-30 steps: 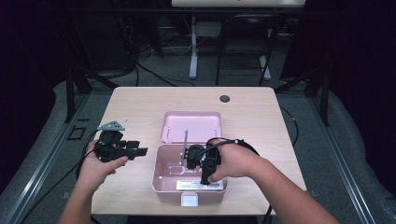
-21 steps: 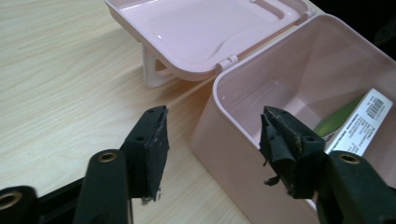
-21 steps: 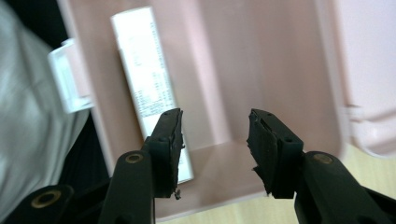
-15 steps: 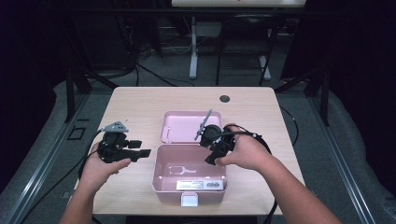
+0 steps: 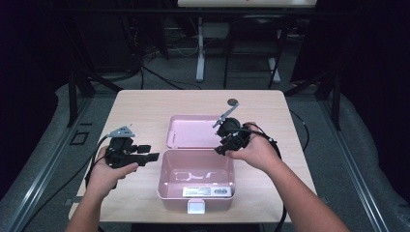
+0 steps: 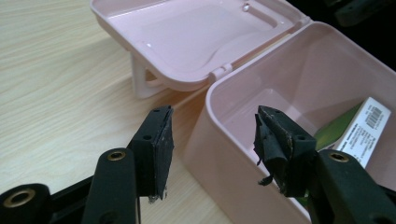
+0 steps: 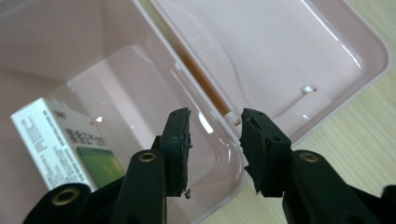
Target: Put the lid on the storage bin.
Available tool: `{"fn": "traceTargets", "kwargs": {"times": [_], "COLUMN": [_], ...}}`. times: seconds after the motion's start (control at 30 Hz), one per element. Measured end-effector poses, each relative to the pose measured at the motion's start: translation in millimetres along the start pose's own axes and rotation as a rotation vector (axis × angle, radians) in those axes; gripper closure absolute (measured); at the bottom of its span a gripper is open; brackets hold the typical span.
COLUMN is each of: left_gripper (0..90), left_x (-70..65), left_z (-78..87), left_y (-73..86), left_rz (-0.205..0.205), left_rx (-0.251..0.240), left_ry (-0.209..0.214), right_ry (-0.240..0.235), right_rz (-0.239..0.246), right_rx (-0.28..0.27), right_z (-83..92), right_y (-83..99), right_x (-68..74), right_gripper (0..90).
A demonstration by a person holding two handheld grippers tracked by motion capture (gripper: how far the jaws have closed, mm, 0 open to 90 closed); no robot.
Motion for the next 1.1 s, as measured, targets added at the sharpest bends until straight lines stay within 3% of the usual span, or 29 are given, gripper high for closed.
{"fn": "traceTargets", "kwargs": {"times": [0.23, 0.3, 0.43, 0.6, 0.7, 0.87, 1.1], "left_gripper": [45.7, 49.4, 51.9, 56.8, 59.9, 64.5, 70.4], "left_x": [-1.7, -3.9, -3.6, -6.1, -6.3, -6.7, -10.5], "left_z": [-1.0, -1.4, -3.2, -7.6, -9.4, -16.2, -15.2], "left_y": [-2.2, -2.1, -1.4, 1.3, 3.6, 10.8, 11.1], "left_rz": [-0.042, -0.016, -0.010, -0.012, -0.030, -0.031, -0.045], "left_rx": [-0.017, -0.023, -0.016, 0.005, 0.021, 0.050, 0.050], "left_ry": [-0.017, 0.008, 0.013, 0.023, 0.005, 0.024, 0.015], "right_ry": [0.036, 0.055, 0.069, 0.082, 0.099, 0.122, 0.145], "right_rz": [-0.058, -0.072, -0.121, -0.176, -0.210, -0.257, -0.291], "right_rx": [-0.049, -0.063, -0.086, -0.093, -0.095, -0.084, -0.086], "right_z": [-1.0, 0.4, 3.9, 3.4, 0.3, -7.2, -12.1], "right_y": [-4.6, -5.4, -5.6, -5.7, -6.3, -6.4, -7.1], "right_x": [-12.8, -17.4, -25.9, -39.0, -47.4, -60.0, -74.6], "right_gripper": [60.0, 59.1, 58.4, 57.5, 57.6, 57.7, 60.5]}}
Point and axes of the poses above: each handheld gripper's, and its own axes: z roughly backward along the jaws, y roughly out of its underside, x roughly to its left, the point moved 8 cm from there along -z, roughly forward along the jaws, and after that the axes turned 1 degree about -x, right-handed, at the moved point
